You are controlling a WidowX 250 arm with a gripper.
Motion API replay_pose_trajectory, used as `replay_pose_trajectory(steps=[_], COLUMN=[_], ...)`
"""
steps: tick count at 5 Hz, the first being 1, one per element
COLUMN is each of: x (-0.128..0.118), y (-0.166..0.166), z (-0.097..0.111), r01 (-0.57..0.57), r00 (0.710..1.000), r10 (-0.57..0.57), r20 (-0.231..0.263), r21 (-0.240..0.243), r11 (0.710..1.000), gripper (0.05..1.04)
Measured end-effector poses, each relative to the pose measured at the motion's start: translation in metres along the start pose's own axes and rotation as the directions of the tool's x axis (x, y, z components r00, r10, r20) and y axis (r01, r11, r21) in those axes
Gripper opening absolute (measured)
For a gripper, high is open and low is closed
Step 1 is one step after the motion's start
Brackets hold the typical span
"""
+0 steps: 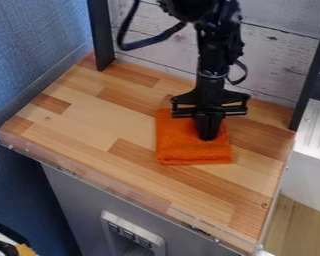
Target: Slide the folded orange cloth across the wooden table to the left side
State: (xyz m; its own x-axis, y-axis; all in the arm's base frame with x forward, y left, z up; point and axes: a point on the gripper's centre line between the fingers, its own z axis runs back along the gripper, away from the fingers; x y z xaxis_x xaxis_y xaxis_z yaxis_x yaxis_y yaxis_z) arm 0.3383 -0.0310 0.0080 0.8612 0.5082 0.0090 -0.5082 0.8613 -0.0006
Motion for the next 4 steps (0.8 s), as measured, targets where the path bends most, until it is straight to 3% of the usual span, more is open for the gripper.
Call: replay_pose_trajectory(steps=[2,4], x=[0.026,0.052], y=[0.049,0.107], z=[0.001,0.002], r01=[0.192,0.347], r00=[0.981,0.938], r10=[-0.192,-0.347], r20=[-0.02,-0.016], r21=[0.001,-0.008], r11=[0.981,0.938], gripper=[0.059,0.059])
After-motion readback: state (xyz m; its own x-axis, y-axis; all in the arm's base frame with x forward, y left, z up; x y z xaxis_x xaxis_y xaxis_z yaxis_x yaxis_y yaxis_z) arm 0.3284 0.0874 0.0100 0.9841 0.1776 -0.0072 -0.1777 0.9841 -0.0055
